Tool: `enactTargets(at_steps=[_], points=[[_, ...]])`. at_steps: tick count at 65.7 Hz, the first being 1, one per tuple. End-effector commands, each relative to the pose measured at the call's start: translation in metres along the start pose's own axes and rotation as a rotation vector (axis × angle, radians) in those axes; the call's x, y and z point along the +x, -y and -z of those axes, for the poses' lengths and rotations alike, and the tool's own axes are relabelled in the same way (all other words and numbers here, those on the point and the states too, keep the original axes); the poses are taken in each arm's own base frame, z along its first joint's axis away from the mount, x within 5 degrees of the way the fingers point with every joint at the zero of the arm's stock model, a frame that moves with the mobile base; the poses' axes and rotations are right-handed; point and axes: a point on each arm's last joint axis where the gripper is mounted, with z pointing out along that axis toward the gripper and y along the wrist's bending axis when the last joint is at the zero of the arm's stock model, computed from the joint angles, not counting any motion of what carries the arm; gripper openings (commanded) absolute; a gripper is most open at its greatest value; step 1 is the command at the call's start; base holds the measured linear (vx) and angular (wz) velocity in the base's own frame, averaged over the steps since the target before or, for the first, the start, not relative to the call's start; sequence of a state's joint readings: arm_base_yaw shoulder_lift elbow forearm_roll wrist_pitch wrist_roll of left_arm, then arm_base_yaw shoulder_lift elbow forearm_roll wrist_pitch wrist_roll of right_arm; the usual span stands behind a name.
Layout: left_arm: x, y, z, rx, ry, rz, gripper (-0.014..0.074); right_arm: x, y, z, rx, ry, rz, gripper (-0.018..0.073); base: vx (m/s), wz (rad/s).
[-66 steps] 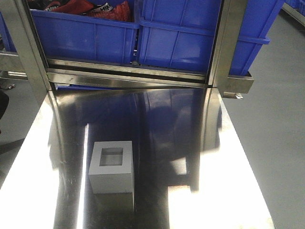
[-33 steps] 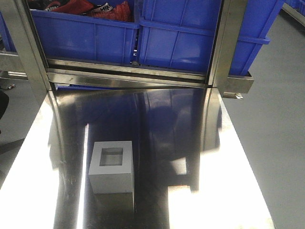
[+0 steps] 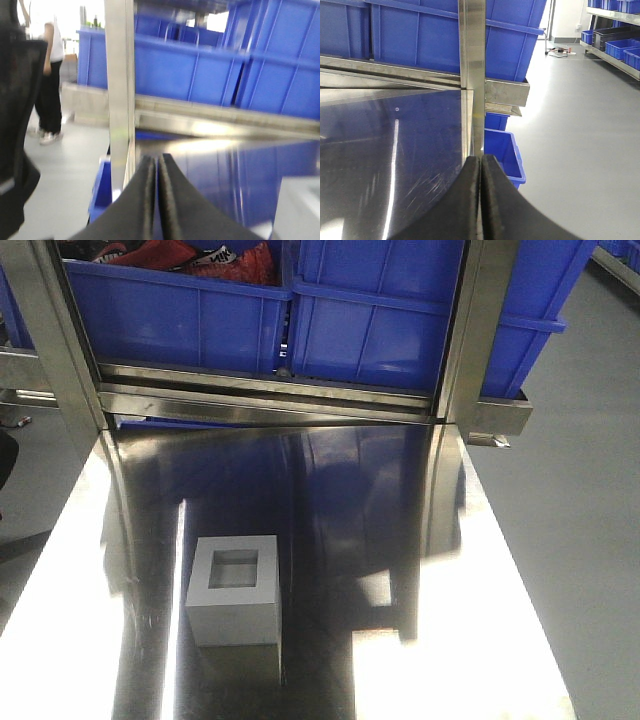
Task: Sort gray base to blue bin
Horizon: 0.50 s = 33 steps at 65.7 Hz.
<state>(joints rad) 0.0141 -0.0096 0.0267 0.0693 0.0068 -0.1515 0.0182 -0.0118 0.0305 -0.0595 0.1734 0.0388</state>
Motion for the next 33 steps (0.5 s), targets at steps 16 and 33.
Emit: enactTargets(at_steps=[16, 33], points=[[-0.052, 0.005, 0.001, 0.024, 0.157, 0.009, -0.0006, -0.002, 0.0, 0.0, 0.003, 0.071, 0.011, -0.0009, 0.0, 0.0], [-0.092, 0.008, -0.035, -0.006, -0.07, 0.012, -0.0006, -0.002, 0.0, 0.0, 0.003, 0.071, 0.011, -0.0009, 0.0, 0.0]])
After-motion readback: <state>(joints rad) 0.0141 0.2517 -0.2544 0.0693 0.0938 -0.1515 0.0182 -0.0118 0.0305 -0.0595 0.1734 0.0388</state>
